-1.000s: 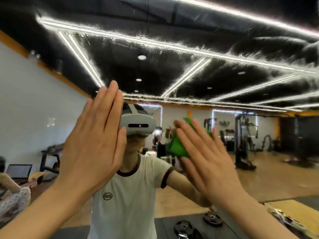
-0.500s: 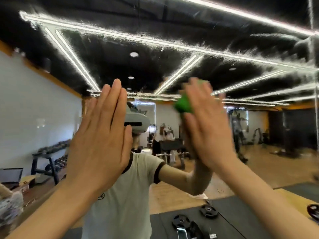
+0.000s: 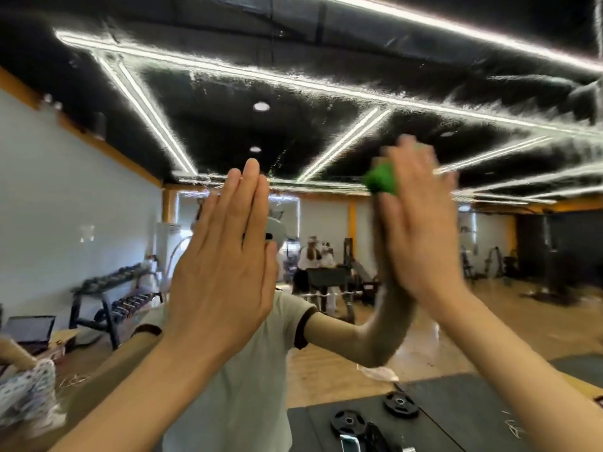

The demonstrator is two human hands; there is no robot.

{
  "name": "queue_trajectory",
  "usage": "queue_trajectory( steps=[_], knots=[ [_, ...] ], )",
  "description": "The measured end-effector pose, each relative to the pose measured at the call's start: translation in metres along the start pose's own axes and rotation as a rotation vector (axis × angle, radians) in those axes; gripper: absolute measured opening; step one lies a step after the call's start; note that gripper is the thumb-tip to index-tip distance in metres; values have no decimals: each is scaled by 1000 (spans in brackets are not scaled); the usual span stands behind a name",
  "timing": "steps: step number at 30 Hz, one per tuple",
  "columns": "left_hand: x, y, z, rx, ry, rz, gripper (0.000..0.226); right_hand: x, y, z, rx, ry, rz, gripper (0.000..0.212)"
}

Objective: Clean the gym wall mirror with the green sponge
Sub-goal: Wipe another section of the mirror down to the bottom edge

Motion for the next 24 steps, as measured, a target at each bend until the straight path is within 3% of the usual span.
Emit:
queue_trajectory(
  steps=[3,5,7,11,14,16,19,21,24],
  knots=[
    [0,5,-1,2,-5,-66,65,-49,17,-16,-119,-432,10,61],
    [9,14,-6,20,-11,-78,65,-29,9,-9,-153,-509,33,63],
    [27,27,-14,23,10,-41,65,24,-6,0,-135,-364,54,60],
    [62,43,-23,10,92,43,65,134,-41,7,-4,141,6,56],
    [70,39,-24,29,139,71,65,133,-39,10,19,336,-36,52],
    [72,36,-24,27,142,70,66,93,-29,0,38,241,-33,53],
    [72,34,-25,9,132,59,66,28,-11,-18,-39,-168,12,54],
    [72,33,-25,1,124,66,66,38,-13,-16,-108,-310,2,55],
    [72,32,-26,-11,117,70,66,127,-38,9,-112,-77,-4,55]
  ],
)
Point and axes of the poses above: each hand's wrist, its own z-axis towards the middle knuckle, its own y-axis out of the back of the hand, x = y × z, the point moved 4 cm from there along z, towards the middle knuckle, and after that the axes turned 6 degrees about x, right-handed, at the moved point
